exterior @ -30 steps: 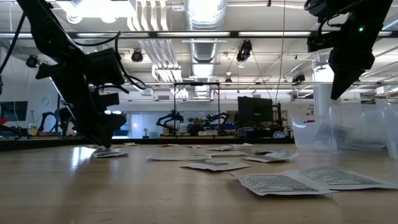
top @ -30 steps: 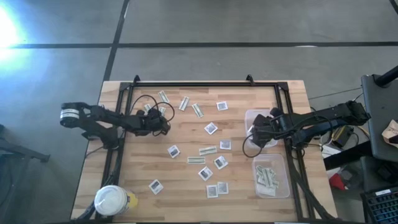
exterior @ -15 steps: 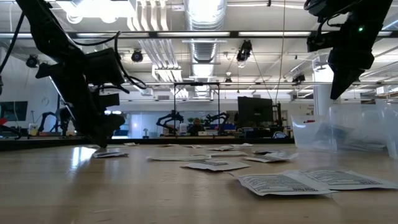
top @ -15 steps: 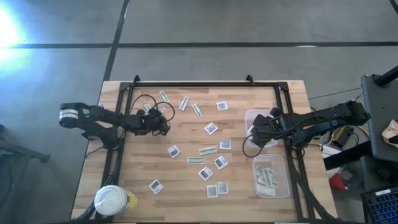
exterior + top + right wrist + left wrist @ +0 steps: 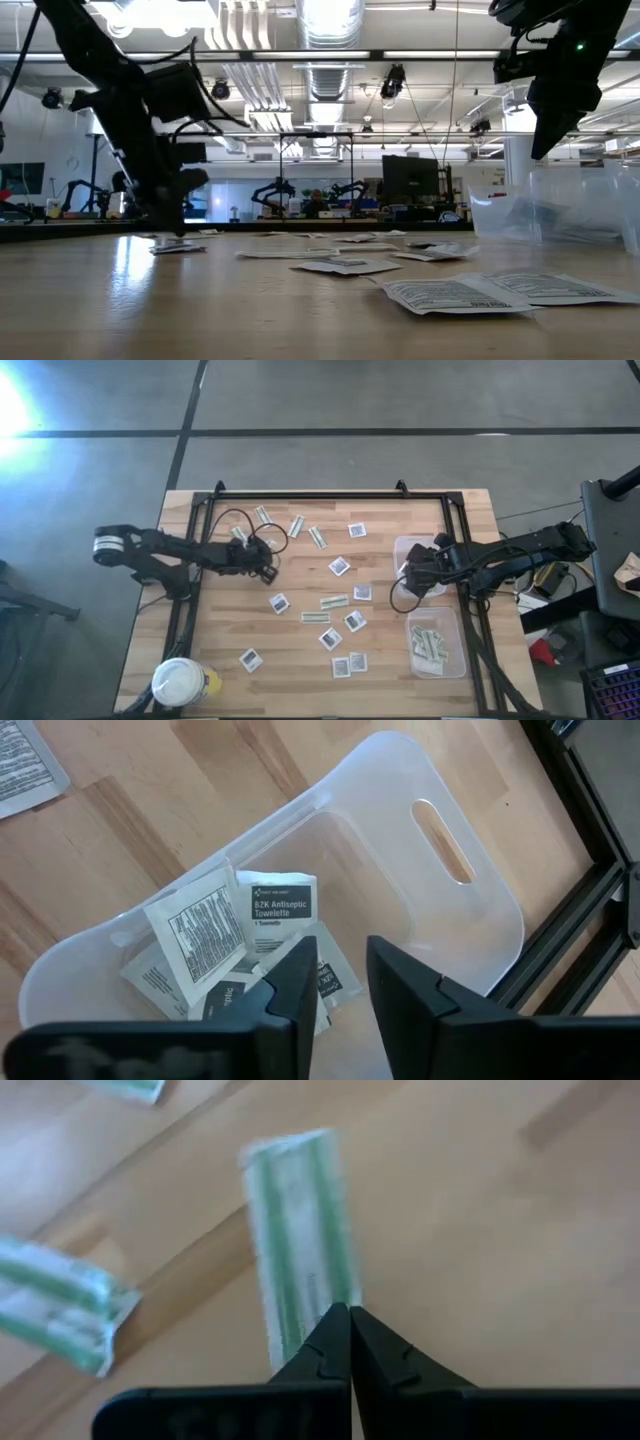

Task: Pick & Place First Aid Supplies
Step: Put the bandage pack into the bottom bin

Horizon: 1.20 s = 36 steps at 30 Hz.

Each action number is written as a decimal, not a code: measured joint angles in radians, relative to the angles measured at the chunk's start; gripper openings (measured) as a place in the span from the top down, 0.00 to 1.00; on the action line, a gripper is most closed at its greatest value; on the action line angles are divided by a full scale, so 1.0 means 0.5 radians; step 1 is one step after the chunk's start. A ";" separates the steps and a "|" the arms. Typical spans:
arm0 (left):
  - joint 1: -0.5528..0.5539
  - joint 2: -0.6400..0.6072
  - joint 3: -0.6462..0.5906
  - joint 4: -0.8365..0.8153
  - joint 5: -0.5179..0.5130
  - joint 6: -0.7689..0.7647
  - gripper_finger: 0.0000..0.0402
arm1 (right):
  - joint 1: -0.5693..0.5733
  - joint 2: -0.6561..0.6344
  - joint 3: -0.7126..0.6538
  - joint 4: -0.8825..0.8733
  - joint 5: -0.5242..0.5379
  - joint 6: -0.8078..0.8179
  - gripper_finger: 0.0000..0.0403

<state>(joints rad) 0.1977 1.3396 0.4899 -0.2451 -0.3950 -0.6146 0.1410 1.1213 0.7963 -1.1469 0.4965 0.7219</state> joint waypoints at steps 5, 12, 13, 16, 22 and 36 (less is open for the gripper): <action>-0.035 -0.054 0.055 0.011 0.058 0.050 1.00 | 0.000 0.000 0.000 0.000 0.000 0.000 0.80; -0.079 -0.074 0.093 -0.056 -0.094 0.098 1.00 | 0.001 0.000 0.000 0.000 -0.009 0.009 0.78; -0.080 -0.074 0.092 -0.056 -0.134 0.116 1.00 | 0.001 0.000 0.000 0.000 -0.011 0.009 0.78; -0.080 -0.074 0.091 -0.060 -0.173 0.177 1.00 | 0.001 0.000 0.000 0.000 -0.016 0.009 0.77; -0.080 -0.074 0.091 -0.060 -0.169 0.204 0.96 | 0.001 0.000 -0.001 0.001 -0.016 0.008 0.80; -0.076 -0.006 0.088 -0.071 -0.109 0.261 0.60 | 0.001 0.001 -0.003 0.005 -0.016 0.008 0.80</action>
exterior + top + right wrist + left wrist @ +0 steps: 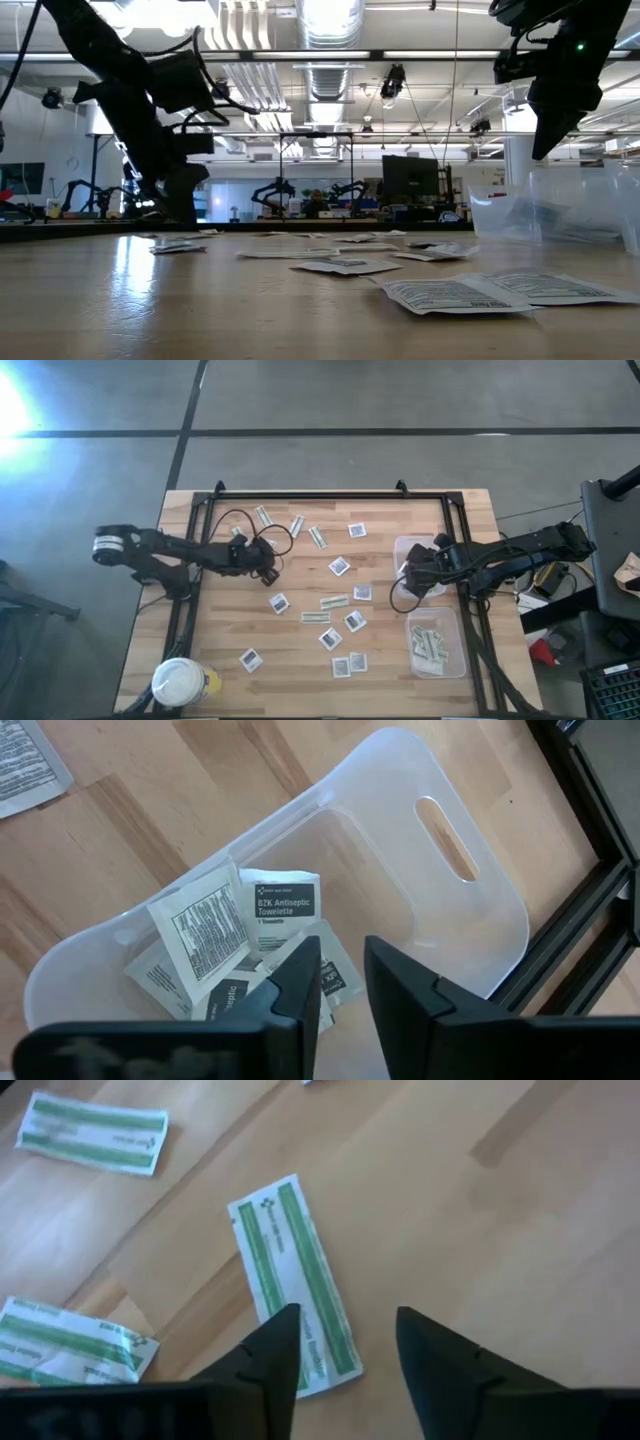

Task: Pick & Place First Aid Supplies
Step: Put the bandage pack into the bottom bin

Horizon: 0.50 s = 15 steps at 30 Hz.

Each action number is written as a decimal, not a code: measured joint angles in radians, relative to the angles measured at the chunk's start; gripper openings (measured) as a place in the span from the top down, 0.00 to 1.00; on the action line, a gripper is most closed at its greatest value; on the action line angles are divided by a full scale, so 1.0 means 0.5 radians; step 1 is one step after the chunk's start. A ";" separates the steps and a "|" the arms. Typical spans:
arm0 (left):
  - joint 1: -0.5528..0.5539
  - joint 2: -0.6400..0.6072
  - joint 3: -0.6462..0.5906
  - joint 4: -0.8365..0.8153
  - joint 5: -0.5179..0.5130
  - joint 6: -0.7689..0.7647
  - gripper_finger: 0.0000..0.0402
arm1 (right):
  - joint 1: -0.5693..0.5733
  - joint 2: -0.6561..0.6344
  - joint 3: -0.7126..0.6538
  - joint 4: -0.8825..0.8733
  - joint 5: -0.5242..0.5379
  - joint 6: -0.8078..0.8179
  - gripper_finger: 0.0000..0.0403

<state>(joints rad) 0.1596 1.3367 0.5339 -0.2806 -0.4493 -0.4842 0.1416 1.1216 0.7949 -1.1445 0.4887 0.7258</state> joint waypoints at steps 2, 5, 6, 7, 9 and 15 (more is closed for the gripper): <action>0.000 0.041 0.000 0.000 -0.029 -0.052 0.57 | 0.000 0.000 0.000 0.001 0.000 0.000 0.80; 0.002 0.115 -0.001 0.006 -0.046 -0.087 0.56 | 0.000 0.000 0.000 0.005 0.000 -0.001 0.79; 0.002 0.140 -0.001 0.016 -0.048 -0.093 0.56 | 0.000 0.000 0.000 0.005 0.000 -0.001 0.79; 0.002 0.161 0.002 0.023 -0.061 -0.095 0.56 | 0.000 0.000 0.000 0.005 0.000 -0.001 0.79; 0.007 0.207 0.005 0.031 -0.077 -0.116 0.56 | 0.000 0.000 -0.001 0.005 0.000 -0.001 0.79; 0.041 0.322 0.005 0.038 -0.086 -0.207 0.56 | 0.000 0.000 -0.001 0.005 0.000 -0.008 0.81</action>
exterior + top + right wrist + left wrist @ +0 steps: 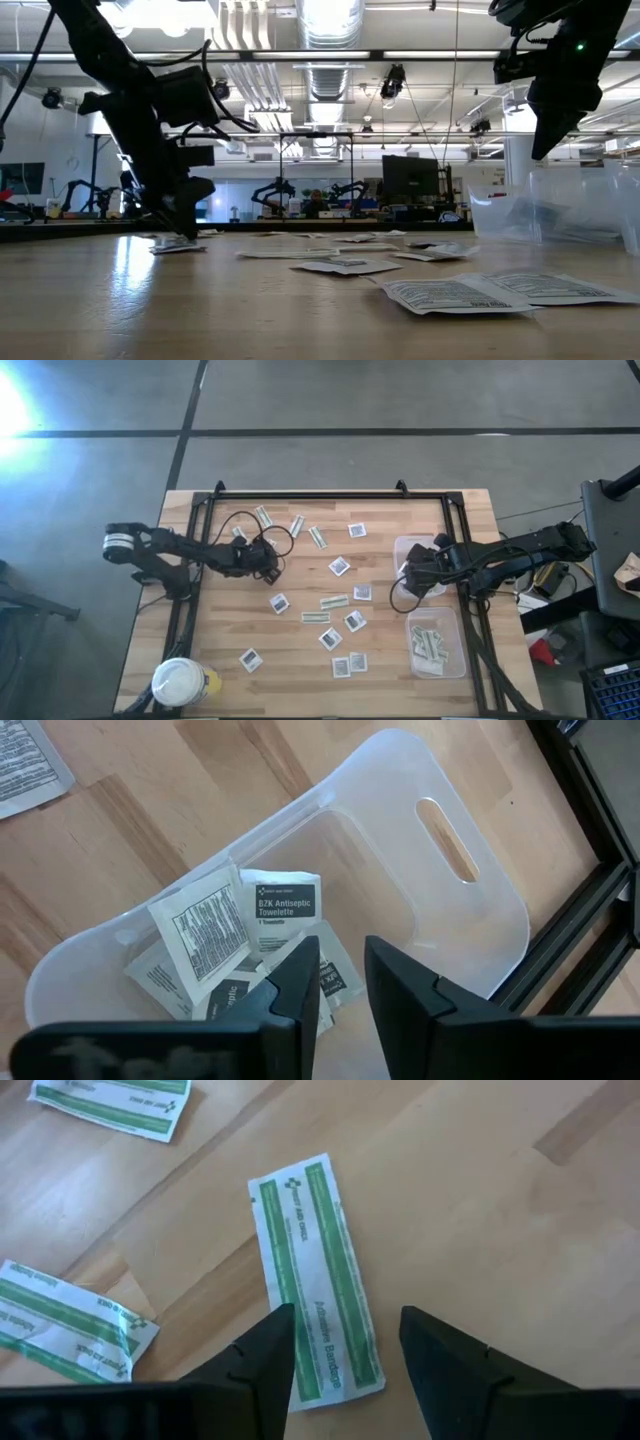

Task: Pick & Place First Aid Supplies
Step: Put the bandage pack into the bottom bin

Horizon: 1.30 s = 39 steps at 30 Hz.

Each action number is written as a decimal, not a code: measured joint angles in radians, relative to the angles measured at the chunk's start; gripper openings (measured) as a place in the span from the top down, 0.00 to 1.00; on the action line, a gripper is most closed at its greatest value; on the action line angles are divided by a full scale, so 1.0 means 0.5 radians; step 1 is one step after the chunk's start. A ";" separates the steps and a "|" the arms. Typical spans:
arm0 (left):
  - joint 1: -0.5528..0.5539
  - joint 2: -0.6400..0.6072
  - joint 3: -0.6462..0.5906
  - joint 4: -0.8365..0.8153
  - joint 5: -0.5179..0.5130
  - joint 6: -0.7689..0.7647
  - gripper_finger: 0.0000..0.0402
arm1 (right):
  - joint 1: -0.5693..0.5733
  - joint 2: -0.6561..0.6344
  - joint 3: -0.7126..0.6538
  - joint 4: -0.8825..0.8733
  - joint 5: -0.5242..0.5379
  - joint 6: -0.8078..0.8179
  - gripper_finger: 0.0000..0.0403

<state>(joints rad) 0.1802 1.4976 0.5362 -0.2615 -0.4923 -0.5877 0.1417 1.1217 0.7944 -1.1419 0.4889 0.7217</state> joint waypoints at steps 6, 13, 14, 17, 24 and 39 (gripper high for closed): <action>0.065 0.118 -0.058 0.059 0.021 0.002 0.60 | 0.000 0.000 0.000 0.002 0.000 0.001 0.83; 0.082 0.148 -0.089 0.150 0.018 0.061 0.76 | 0.000 0.000 0.000 0.008 0.000 0.008 0.83; 0.082 0.143 -0.091 0.160 0.023 0.080 0.79 | 0.000 0.000 0.000 0.008 0.000 0.007 0.83; 0.083 0.139 -0.095 0.181 0.043 0.105 0.86 | 0.000 0.000 0.000 0.009 0.000 0.007 0.83; 0.062 0.122 -0.096 0.191 0.091 0.119 0.98 | 0.000 0.000 0.000 0.009 0.000 0.007 0.83; -0.042 -0.459 -0.116 0.144 0.240 0.175 1.00 | 0.000 0.000 0.000 0.016 -0.236 0.008 0.83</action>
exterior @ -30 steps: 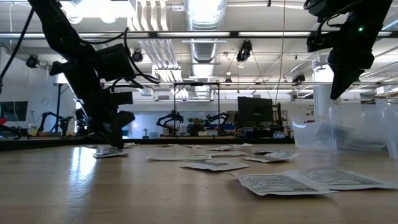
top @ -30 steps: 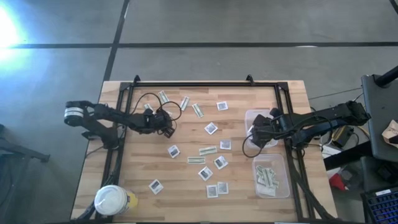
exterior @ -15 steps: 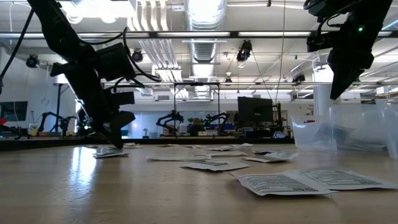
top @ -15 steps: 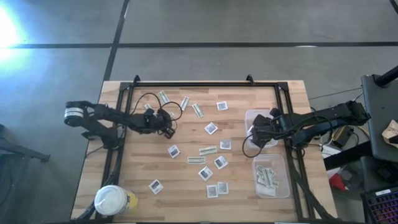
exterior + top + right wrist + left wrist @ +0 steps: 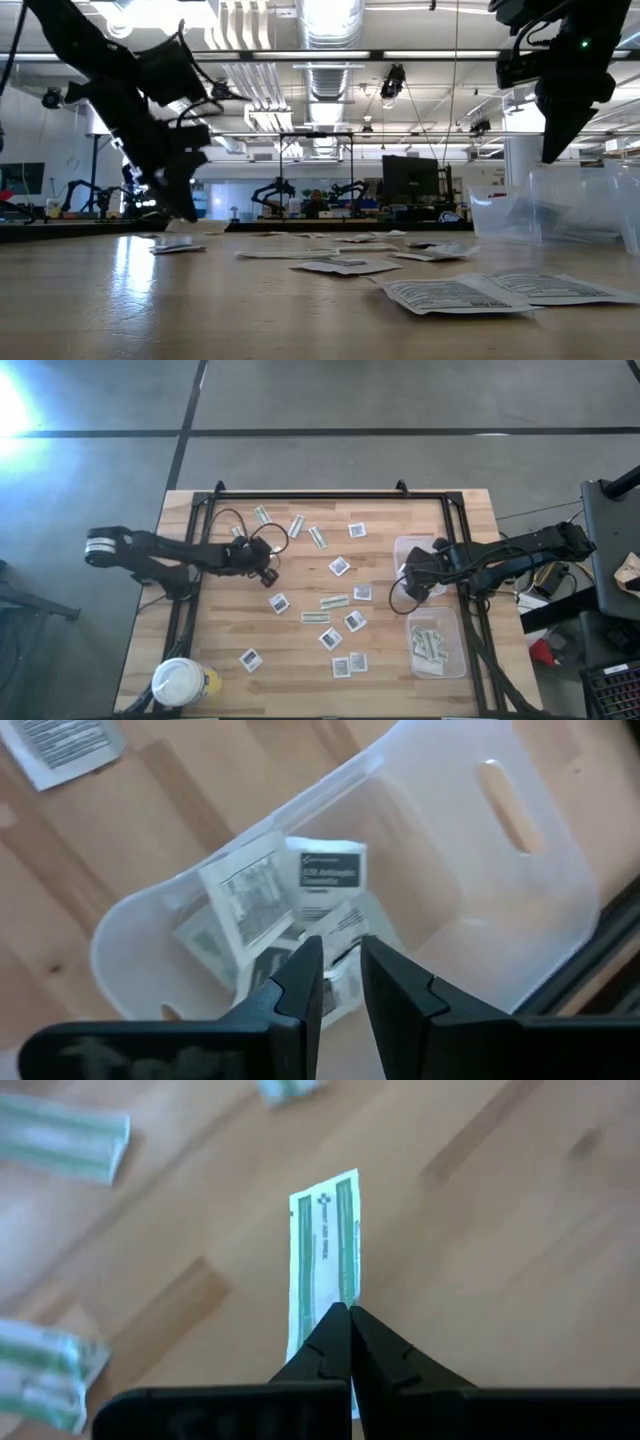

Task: Pick & Place First Aid Supplies
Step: Put the bandage pack into the bottom bin

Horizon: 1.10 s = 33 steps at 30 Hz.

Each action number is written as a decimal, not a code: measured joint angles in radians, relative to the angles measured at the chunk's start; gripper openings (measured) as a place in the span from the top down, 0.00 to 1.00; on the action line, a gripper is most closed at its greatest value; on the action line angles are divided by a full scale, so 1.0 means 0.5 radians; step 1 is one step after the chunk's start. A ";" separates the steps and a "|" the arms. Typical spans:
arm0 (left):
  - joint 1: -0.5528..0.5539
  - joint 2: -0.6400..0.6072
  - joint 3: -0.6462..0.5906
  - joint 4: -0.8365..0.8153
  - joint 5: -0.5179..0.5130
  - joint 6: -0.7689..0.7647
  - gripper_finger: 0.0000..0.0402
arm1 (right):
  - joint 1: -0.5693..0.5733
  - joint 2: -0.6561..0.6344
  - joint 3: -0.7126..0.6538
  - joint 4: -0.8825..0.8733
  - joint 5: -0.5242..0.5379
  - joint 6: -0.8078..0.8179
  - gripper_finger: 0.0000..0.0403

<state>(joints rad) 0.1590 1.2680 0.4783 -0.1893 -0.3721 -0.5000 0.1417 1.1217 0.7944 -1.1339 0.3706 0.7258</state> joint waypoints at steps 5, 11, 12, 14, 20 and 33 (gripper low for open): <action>-0.079 -0.164 0.002 0.015 0.068 0.020 1.00 | 0.013 0.000 0.001 0.045 -0.082 0.000 0.83; -0.189 -0.267 0.003 0.069 0.097 0.020 1.00 | 0.102 0.000 0.057 0.053 -0.122 0.000 0.83; -0.208 -0.273 0.004 0.094 0.106 0.021 1.00 | 0.126 0.000 0.073 0.055 -0.122 0.000 0.83; -0.243 -0.275 0.004 0.159 0.141 0.023 1.00 | 0.176 0.000 0.103 0.077 -0.122 0.000 0.83; -0.373 -0.275 0.007 0.376 0.152 0.049 1.00 | 0.369 0.000 0.173 0.247 -0.125 0.000 0.83; -0.666 -0.271 0.011 0.869 0.201 0.110 1.00 | 0.764 0.003 0.073 1.159 -0.115 -0.316 0.83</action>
<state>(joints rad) -0.1742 1.1323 0.4839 0.2454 -0.2716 -0.4448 0.5237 1.1233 0.8310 -0.5544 0.3133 0.5679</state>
